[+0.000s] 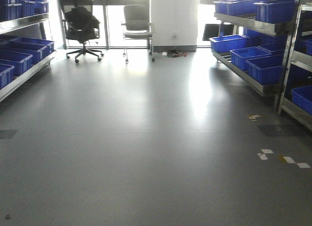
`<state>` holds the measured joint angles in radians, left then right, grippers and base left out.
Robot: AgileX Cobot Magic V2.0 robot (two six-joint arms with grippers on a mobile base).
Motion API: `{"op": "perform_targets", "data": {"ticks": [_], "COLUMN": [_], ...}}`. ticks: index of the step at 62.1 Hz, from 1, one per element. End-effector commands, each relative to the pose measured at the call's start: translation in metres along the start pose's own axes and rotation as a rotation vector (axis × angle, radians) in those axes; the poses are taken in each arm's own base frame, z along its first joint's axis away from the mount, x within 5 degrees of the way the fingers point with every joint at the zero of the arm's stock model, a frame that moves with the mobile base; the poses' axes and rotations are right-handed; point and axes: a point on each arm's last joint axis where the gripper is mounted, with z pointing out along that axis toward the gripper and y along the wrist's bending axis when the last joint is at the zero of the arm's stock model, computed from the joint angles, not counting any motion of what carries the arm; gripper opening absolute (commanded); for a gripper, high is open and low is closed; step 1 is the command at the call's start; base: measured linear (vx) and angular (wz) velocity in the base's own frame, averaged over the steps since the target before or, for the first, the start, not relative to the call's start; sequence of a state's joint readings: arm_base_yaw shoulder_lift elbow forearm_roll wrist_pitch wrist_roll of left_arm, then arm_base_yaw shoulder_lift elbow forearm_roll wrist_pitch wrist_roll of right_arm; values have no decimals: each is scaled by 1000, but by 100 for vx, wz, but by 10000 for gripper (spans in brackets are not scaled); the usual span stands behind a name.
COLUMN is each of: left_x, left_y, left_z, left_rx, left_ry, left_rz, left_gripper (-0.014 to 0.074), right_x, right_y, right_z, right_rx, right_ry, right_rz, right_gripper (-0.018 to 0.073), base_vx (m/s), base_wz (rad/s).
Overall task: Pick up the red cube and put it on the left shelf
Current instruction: 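Drive the base to the shelf of blue crates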
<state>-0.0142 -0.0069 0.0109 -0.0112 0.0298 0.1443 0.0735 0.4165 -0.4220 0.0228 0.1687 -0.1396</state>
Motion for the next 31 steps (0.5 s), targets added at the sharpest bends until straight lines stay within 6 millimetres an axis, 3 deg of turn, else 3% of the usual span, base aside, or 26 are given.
{"op": "perform_targets", "data": {"ticks": [1, 31], "left_x": [-1, -1], "left_y": [0, 0], "left_z": [0, 0], "left_rx": [-4, -4], "left_ry": [-69, -69], "left_rz": [-5, -5], "left_gripper": [106, 106], "right_x": [-17, -17], "right_y": [-3, -3], "right_z": [-2, -2], "right_rx": [20, 20], "right_ry": [-110, -109], "right_rz": [4, 4], "right_gripper": [57, 57], "base_vx": [48, 49], "base_wz": [13, 9]}}
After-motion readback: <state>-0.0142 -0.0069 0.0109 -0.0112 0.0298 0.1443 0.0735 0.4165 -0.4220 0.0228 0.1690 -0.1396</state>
